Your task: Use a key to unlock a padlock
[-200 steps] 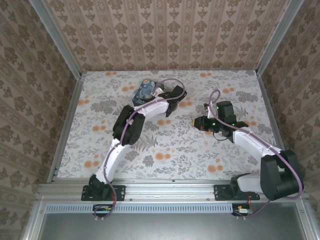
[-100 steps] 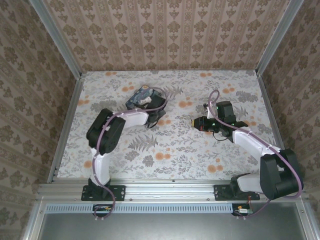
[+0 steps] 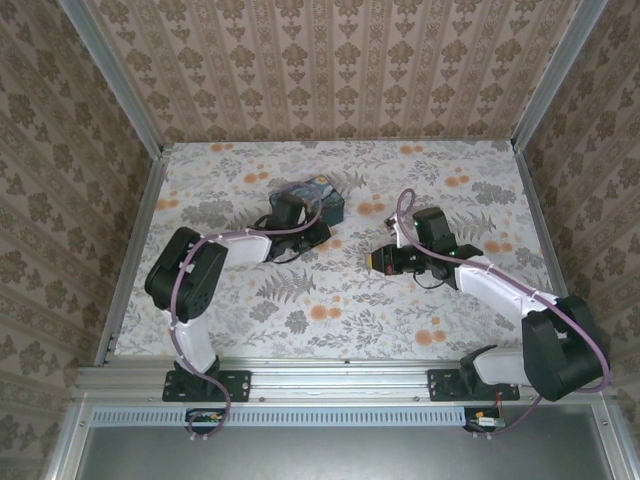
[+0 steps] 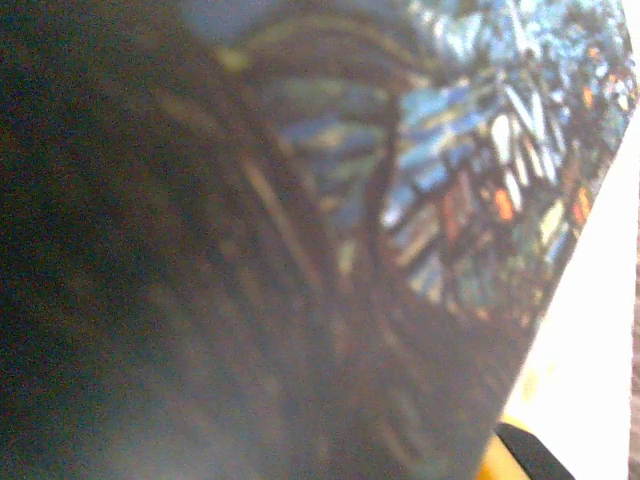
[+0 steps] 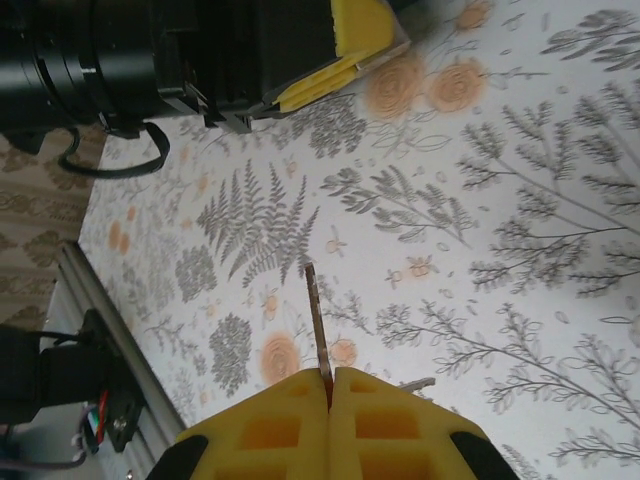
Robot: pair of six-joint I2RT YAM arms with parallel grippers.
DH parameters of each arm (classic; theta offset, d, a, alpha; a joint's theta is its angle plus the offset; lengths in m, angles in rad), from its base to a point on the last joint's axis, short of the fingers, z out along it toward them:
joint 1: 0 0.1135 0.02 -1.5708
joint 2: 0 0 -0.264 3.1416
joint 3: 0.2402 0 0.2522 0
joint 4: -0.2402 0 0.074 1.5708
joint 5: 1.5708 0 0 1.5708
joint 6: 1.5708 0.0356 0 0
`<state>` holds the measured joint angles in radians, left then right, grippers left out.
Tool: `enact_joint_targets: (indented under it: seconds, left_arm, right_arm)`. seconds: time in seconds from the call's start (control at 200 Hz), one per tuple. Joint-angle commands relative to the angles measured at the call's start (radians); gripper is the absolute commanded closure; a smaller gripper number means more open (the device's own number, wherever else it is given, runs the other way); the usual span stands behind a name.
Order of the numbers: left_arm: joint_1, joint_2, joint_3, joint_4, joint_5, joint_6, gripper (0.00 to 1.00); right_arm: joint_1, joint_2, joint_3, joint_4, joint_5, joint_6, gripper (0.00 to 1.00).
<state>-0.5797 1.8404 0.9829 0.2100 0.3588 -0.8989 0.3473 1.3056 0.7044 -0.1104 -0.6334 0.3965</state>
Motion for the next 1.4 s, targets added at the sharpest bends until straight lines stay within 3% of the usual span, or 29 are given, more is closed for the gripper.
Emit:
enact_joint_targets:
  seconds: [0.0, 0.185, 0.4, 0.485, 0.665, 1.395]
  left_arm:
    - [0.032, -0.054, -0.002, 0.023, 0.198, 0.097, 1.00]
    - [0.062, -0.066, 0.045, 0.018, 0.412, 0.084, 1.00]
    - [0.080, -0.065, -0.029, 0.373, 0.547, -0.192, 1.00]
    - [0.080, -0.066, -0.038, 0.437, 0.563, -0.237, 1.00]
    - [0.087, -0.078, -0.049, 0.465, 0.585, -0.253, 1.00]
    - [0.077, -0.096, -0.105, 0.628, 0.605, -0.363, 1.00]
  right_arm:
    - [0.001, 0.022, -0.003, 0.045, -0.102, 0.018, 1.00]
    - [0.007, 0.049, -0.006, 0.144, -0.232, 0.072, 1.00]
    - [0.017, 0.125, -0.036, 0.399, -0.286, 0.251, 1.00]
    - [0.018, 0.169, -0.047, 0.524, -0.302, 0.331, 1.00]
    - [0.012, 0.202, -0.053, 0.595, -0.293, 0.374, 1.00]
    - [-0.015, 0.253, -0.012, 0.655, -0.224, 0.457, 1.00]
